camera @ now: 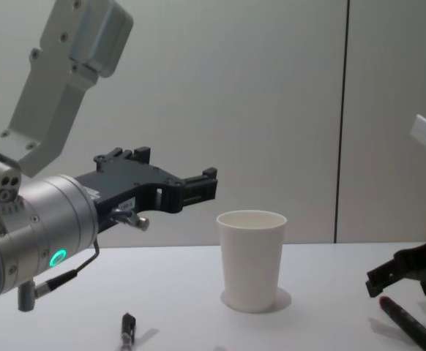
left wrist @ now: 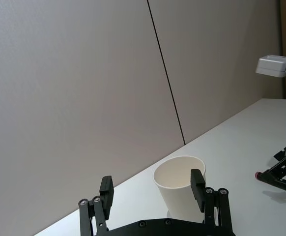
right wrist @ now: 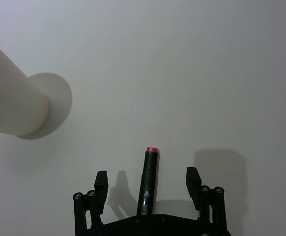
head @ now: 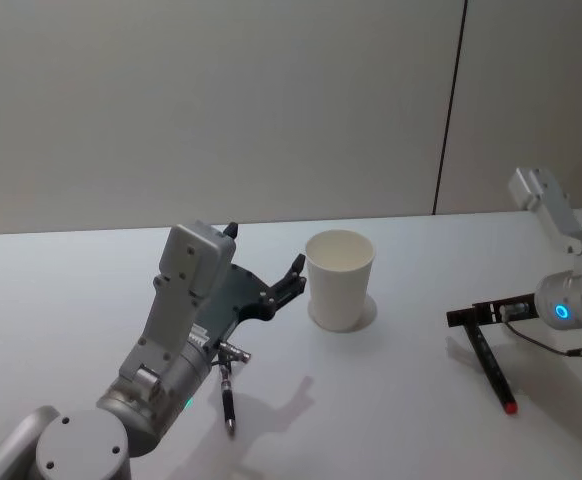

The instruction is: Place the pen into the pen holder.

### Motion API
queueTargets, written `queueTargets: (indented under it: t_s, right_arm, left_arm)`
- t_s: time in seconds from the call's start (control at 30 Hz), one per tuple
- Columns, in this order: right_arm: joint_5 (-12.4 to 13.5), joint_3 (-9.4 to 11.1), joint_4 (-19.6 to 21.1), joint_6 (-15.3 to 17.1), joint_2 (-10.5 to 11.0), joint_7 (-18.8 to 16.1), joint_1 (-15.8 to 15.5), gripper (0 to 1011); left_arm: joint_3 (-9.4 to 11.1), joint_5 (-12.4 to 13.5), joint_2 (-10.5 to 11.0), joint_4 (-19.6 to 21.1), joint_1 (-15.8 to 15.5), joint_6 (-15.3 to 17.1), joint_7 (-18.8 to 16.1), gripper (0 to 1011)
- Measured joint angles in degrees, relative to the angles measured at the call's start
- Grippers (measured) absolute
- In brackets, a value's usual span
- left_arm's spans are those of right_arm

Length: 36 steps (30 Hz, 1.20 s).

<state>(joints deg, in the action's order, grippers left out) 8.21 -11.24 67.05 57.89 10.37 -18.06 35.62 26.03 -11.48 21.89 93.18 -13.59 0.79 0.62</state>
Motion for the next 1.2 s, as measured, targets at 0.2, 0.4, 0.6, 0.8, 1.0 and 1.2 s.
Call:
queueTargets:
  t_s: [0.2,0.4,0.6,0.8,1.0,1.2]
  right_arm:
    - [-0.93,-0.46,-2.29,-0.81,-0.41,-0.54,1.03,1001]
    - [-1.59,-0.84,-4.18,-1.67,-0.83,-0.83,1.93,1001]
    - [-1.96,-1.15,-5.63,-2.32,-1.17,-0.95,2.53,1001]
    - [-2.29,-1.52,-6.81,-2.88,-1.53,-1.09,3.07,1001]
    - [-2.54,-1.78,-7.65,-3.2,-1.82,-1.15,3.39,972]
    - [-2.71,-1.88,-7.91,-3.25,-1.9,-1.14,3.41,815]
  left_arm:
    - [0.0,0.0,0.0,0.0,0.0,0.0,0.0,1000]
    - [0.0,0.0,0.0,0.0,0.0,0.0,0.0,1000]
    - [0.0,0.0,0.0,0.0,0.0,0.0,0.0,1000]
    - [0.0,0.0,0.0,0.0,0.0,0.0,0.0,1000]
    - [0.0,0.0,0.0,0.0,0.0,0.0,0.0,1000]
    - [0.0,0.0,0.0,0.0,0.0,0.0,0.0,1000]
